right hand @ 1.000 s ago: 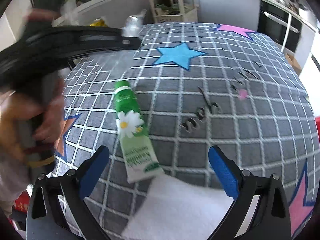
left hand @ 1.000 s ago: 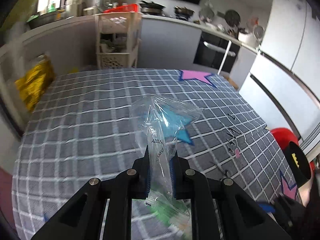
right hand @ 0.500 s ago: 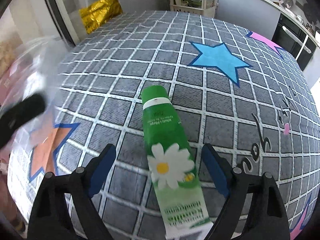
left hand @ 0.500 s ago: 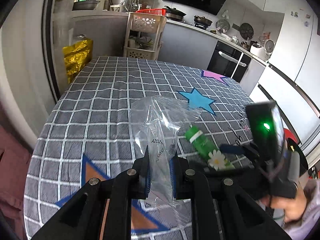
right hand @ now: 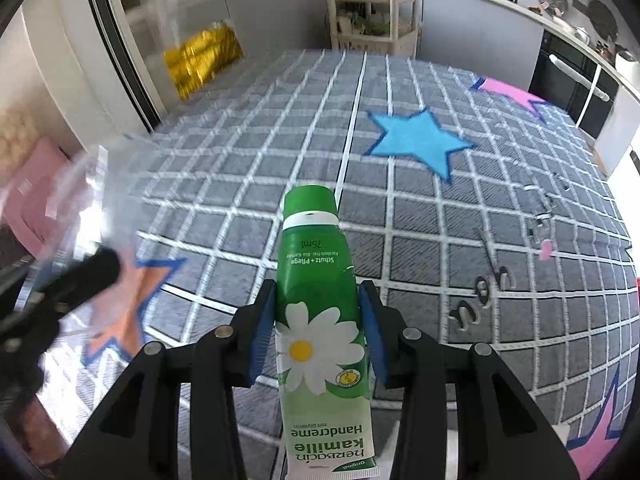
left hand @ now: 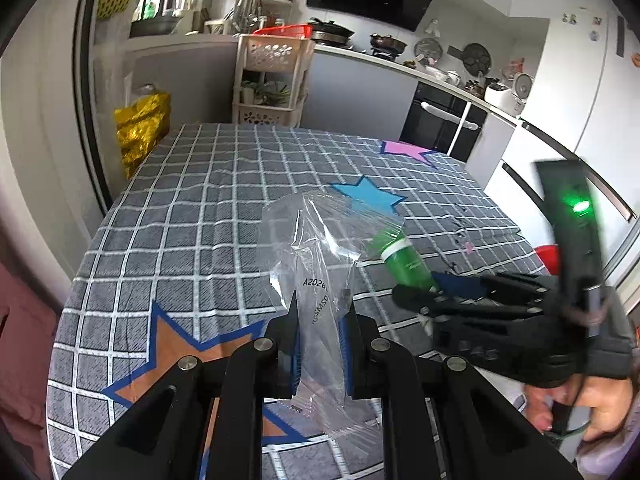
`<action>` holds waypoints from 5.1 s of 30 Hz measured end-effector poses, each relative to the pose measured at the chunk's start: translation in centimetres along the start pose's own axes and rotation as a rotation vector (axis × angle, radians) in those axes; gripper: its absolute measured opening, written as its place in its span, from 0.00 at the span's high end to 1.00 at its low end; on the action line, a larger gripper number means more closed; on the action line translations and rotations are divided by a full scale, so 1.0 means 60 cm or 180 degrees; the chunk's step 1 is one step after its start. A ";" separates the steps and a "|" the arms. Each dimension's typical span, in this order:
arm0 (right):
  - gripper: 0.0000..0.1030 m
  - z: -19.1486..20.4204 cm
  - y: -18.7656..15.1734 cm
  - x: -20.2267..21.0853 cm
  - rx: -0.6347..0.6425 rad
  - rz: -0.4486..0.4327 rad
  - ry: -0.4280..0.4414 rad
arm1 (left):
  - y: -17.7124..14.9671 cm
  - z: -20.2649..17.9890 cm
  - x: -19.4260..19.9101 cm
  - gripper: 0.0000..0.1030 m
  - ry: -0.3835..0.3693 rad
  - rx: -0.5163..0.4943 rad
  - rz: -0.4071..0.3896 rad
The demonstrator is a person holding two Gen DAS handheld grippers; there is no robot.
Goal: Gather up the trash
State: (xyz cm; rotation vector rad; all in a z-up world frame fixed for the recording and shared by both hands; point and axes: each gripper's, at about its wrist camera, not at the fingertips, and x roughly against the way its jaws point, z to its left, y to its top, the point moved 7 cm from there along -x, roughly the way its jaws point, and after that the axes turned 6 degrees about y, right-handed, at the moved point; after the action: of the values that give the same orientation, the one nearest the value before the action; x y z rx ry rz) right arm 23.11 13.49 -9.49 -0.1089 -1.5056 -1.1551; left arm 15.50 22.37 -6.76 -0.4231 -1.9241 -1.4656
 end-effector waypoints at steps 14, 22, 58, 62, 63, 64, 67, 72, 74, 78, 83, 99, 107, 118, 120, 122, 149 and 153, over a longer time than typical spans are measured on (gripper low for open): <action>0.59 -0.117 -0.021 0.237 -0.0481 -0.0894 0.0057 | 0.019 -0.211 0.031 0.00 -0.0418 -0.0573 -0.0047; 0.59 -0.273 -0.092 0.365 -0.0969 -0.1230 -0.0260 | 0.020 -0.424 0.038 0.00 -0.0879 -0.1079 -0.0009; 0.58 -0.744 -0.333 0.484 -0.2621 -0.1377 -0.0872 | -0.073 -0.993 -0.116 0.00 -0.1250 -0.2303 0.0299; 0.57 -0.751 -0.339 0.477 -0.2653 -0.1349 -0.0867 | -0.074 -1.002 -0.112 0.00 -0.1247 -0.2323 0.0260; 0.57 -0.751 -0.339 0.478 -0.2657 -0.1348 -0.0877 | -0.074 -1.002 -0.111 0.00 -0.1226 -0.2320 0.0248; 0.57 -0.752 -0.340 0.479 -0.2665 -0.1357 -0.0884 | -0.073 -1.001 -0.111 0.00 -0.1224 -0.2309 0.0250; 0.57 -0.752 -0.340 0.485 -0.2674 -0.1387 -0.0880 | -0.071 -0.991 -0.107 0.00 -0.1230 -0.2250 0.0280; 0.51 -0.731 -0.342 0.498 -0.2654 -0.1427 -0.0857 | -0.053 -0.962 -0.089 0.00 -0.1245 -0.2154 0.0213; 0.49 -0.720 -0.344 0.505 -0.2644 -0.1454 -0.0860 | -0.046 -0.947 -0.070 0.00 -0.1270 -0.2110 0.0163; 0.42 -0.685 -0.347 0.523 -0.2591 -0.1519 -0.0877 | -0.038 -0.915 -0.034 0.00 -0.1320 -0.2021 0.0094; 0.33 -0.635 -0.349 0.539 -0.2510 -0.1578 -0.0909 | -0.032 -0.855 0.024 0.00 -0.1400 -0.1843 -0.0085; 0.00 -0.449 -0.360 0.547 -0.1933 -0.1677 -0.1447 | -0.060 -0.652 0.135 0.00 -0.1272 -0.1356 -0.0435; 0.00 -0.389 -0.370 0.536 -0.1662 -0.1733 -0.1847 | -0.069 -0.580 0.149 0.00 -0.1001 -0.1272 -0.0752; 0.00 -0.336 -0.388 0.542 -0.1285 -0.1972 -0.2347 | -0.095 -0.520 0.156 0.00 -0.0865 -0.1131 -0.1060; 0.00 -0.331 -0.391 0.542 -0.1273 -0.2008 -0.2388 | -0.102 -0.513 0.159 0.00 -0.0844 -0.1132 -0.1118; 0.00 -0.325 -0.394 0.543 -0.1263 -0.2051 -0.2425 | -0.107 -0.508 0.159 0.00 -0.0824 -0.1131 -0.1144; 0.00 -0.306 -0.396 0.552 -0.1208 -0.2195 -0.2516 | -0.124 -0.501 0.156 0.00 -0.0798 -0.1142 -0.1128; 0.00 -0.306 -0.396 0.552 -0.1204 -0.2191 -0.2525 | -0.123 -0.499 0.154 0.00 -0.0798 -0.1129 -0.1114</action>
State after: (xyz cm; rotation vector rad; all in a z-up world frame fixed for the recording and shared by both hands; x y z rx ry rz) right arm 10.37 -28.28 -0.04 -0.3571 -2.0688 -2.1147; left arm 13.67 -9.35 -1.55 -0.4622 -2.0045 -2.0838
